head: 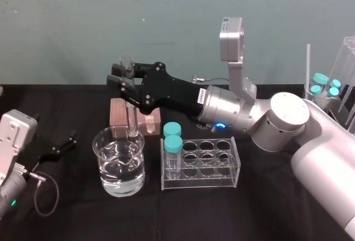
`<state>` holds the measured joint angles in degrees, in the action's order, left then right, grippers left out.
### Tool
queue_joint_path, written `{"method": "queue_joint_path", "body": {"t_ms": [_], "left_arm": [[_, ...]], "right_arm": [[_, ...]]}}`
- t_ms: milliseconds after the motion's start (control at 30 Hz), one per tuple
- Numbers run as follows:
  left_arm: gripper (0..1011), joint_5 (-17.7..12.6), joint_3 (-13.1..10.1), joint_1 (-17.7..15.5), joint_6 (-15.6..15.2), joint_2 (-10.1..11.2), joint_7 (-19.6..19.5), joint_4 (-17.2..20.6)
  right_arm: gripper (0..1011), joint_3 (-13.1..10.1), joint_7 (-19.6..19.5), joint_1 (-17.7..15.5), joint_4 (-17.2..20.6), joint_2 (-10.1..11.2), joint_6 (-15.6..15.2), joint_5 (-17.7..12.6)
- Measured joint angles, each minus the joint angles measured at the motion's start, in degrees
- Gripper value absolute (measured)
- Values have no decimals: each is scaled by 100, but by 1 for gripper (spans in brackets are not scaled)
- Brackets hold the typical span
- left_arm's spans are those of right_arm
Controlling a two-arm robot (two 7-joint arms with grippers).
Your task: Hold the test tube with one hand and immerse one end into the beaker, then return it to the test tube rack.
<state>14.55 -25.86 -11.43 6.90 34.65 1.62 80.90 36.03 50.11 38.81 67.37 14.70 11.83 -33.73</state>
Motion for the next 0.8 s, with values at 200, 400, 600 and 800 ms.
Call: {"method": "queue_joint_path", "body": {"t_ms": [200, 400, 600, 800], "left_arm": [[1000, 0, 0, 0, 0, 0, 0, 0], [1000, 0, 0, 0, 0, 0, 0, 0], [1000, 0, 0, 0, 0, 0, 0, 0], [1000, 0, 0, 0, 0, 0, 0, 0]], "right_arm": [[244, 77, 15, 16, -30, -52, -2, -11], [244, 138, 25, 19, -112, -89, 19, -3], [244, 177, 37, 14, -223, -127, 81, 18], [244, 206, 34, -1, -323, -166, 103, 62]]}}
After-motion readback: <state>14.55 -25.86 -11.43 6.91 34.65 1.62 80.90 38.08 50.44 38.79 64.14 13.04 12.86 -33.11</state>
